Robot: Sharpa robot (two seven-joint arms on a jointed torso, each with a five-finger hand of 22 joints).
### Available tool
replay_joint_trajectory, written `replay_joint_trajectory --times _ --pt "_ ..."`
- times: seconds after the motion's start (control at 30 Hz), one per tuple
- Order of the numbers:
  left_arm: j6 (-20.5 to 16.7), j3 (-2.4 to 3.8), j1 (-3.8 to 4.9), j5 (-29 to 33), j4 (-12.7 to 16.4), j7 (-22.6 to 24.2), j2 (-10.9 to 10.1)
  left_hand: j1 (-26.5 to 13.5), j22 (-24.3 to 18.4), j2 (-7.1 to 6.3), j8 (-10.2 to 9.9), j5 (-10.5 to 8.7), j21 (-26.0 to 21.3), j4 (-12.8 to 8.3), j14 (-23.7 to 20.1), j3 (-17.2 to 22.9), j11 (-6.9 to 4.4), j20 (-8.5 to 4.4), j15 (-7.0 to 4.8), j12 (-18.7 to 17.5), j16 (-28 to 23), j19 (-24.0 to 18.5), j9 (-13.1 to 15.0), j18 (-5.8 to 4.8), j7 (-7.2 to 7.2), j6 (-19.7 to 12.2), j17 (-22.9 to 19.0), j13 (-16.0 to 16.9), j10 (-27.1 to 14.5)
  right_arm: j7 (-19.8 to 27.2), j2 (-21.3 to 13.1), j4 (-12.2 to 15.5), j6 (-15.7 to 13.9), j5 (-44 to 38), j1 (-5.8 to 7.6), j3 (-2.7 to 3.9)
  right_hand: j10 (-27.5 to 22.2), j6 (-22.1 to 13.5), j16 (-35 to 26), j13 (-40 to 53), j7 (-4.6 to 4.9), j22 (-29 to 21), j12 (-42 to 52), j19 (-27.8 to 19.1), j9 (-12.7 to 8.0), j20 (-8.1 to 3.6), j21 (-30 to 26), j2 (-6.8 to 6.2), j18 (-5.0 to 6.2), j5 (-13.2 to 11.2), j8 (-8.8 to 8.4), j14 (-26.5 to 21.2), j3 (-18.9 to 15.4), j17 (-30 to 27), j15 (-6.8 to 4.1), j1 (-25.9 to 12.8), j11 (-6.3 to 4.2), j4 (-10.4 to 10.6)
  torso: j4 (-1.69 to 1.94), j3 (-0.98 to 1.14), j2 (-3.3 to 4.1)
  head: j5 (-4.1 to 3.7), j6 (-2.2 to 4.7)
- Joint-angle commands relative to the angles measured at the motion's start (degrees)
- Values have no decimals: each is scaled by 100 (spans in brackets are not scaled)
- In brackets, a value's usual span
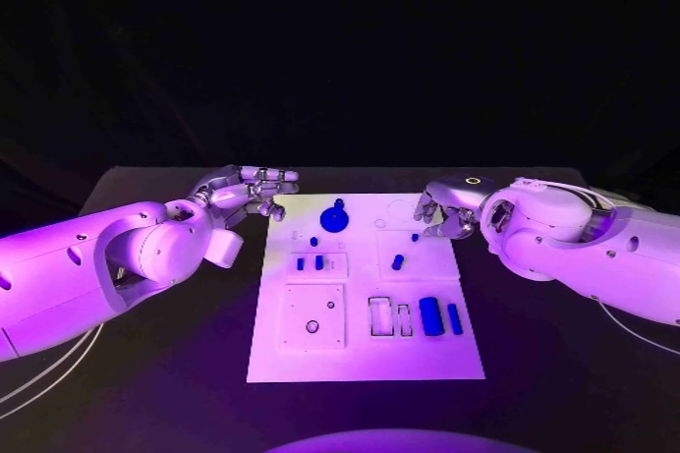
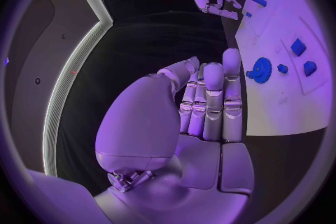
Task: Assemble the parts on the task board
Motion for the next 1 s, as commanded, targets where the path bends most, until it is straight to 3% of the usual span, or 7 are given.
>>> replay_joint_trajectory --times 0.03,0.23,0.4,1.0 --pt "-14 3 -3 391 50 299 -3 -29 -7 40 40 1 -32 1 -46 -33 -10 5 9 31 -31 -30 -10 111 -10 32 -14 10 24 -85 73 -61 221 -319 -55 -1 -38 -22 -38 -33 -22 -15 -28 13 -6 -46 -19 -41 38 -27 -34 195 60 -17 -33 -8 -14 -11 7 1 1 2 -12" --pt "27 2 -8 411 121 321 -14 -16 -14 54 42 22 -42 -13 -58 -38 -10 2 6 48 -42 -33 -11 111 -8 37 -39 14 15 -24 174 -162 231 -302 -144 -7 -37 -27 -50 -104 -27 -62 -28 3 -5 -61 -53 -46 46 -16 -33 196 136 -31 -50 -11 -18 -13 4 -9 5 1 -14" --pt "56 2 -10 413 147 320 -20 -14 -18 58 42 33 -49 -20 -75 -44 -8 0 6 57 -62 -35 -13 111 -3 37 -77 16 7 23 255 -216 231 -274 -207 -10 -25 -24 -54 -164 -29 -68 -22 9 -3 -68 -61 -38 45 -14 -30 200 217 -37 -54 -13 -19 -13 2 3 0 24 -30" --pt "78 2 -11 347 173 279 -52 48 -31 79 45 58 -68 -89 -102 -49 -6 -9 3 102 -80 -43 -18 112 3 40 -117 25 -22 43 489 -451 442 -192 -305 -14 295 268 -41 -329 -42 -117 96 50 46 -65 -103 104 48 -210 47 224 778 -55 -36 -45 -53 -42 -7 7 -2 41 -50"
